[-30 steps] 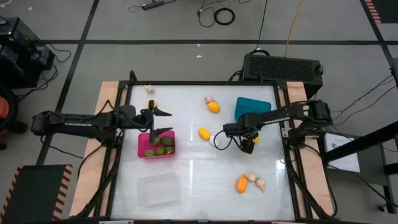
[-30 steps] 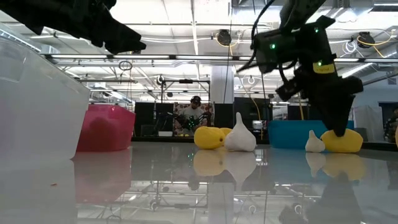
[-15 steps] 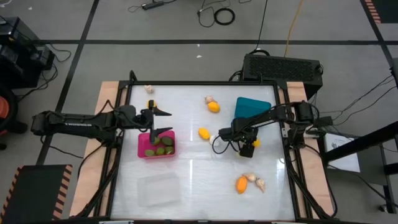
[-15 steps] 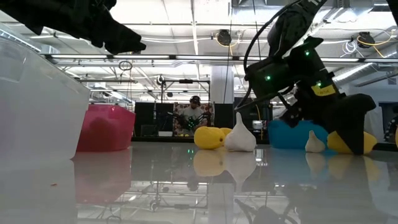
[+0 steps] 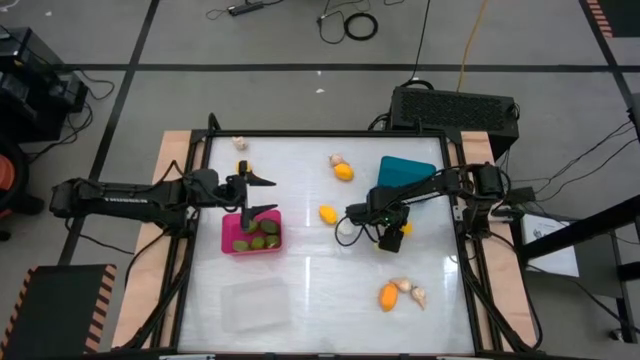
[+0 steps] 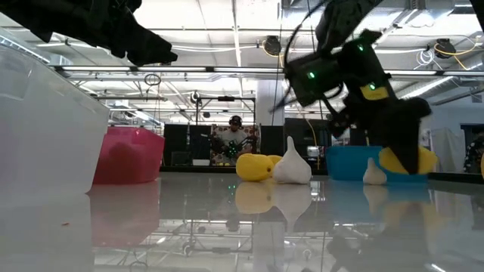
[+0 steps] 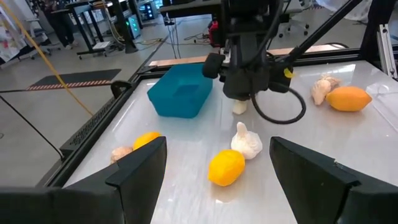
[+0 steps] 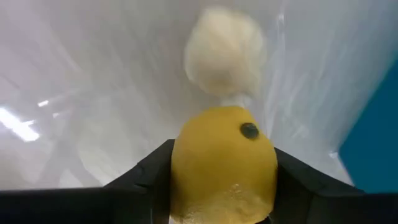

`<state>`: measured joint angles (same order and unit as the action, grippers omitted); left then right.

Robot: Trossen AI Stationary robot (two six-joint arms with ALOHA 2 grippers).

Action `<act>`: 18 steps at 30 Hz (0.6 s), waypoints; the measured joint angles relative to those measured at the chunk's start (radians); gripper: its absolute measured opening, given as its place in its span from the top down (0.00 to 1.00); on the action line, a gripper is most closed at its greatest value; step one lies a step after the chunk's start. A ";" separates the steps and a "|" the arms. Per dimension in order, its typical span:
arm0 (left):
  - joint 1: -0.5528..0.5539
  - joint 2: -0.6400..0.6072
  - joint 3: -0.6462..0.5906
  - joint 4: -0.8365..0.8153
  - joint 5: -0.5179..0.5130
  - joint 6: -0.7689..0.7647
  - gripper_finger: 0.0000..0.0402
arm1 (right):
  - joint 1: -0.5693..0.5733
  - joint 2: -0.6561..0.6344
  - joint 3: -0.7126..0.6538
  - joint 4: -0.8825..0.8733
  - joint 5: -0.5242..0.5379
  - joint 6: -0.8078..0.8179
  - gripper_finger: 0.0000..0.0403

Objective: Sort produce into baskets
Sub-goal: Put the lemon into the blue bin

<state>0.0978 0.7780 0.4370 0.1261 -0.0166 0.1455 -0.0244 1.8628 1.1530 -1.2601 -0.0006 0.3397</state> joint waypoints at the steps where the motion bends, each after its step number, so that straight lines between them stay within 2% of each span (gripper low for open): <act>1: 0.000 0.000 0.000 0.000 0.000 0.000 0.27 | 0.000 -0.001 0.021 -0.003 0.004 0.000 0.54; 8: 0.000 0.000 0.000 0.000 0.000 0.000 0.27 | -0.001 -0.002 0.185 -0.102 0.196 0.023 0.53; 15: 0.000 0.000 0.000 0.000 0.000 0.000 0.27 | -0.022 -0.004 0.320 -0.259 0.469 0.127 0.53; 18: 0.000 0.000 0.000 0.000 0.000 0.000 0.27 | -0.066 -0.004 0.321 -0.276 0.490 0.170 0.52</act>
<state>0.0978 0.7780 0.4370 0.1261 -0.0166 0.1455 -0.0903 1.8591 1.4737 -1.5364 0.4896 0.5100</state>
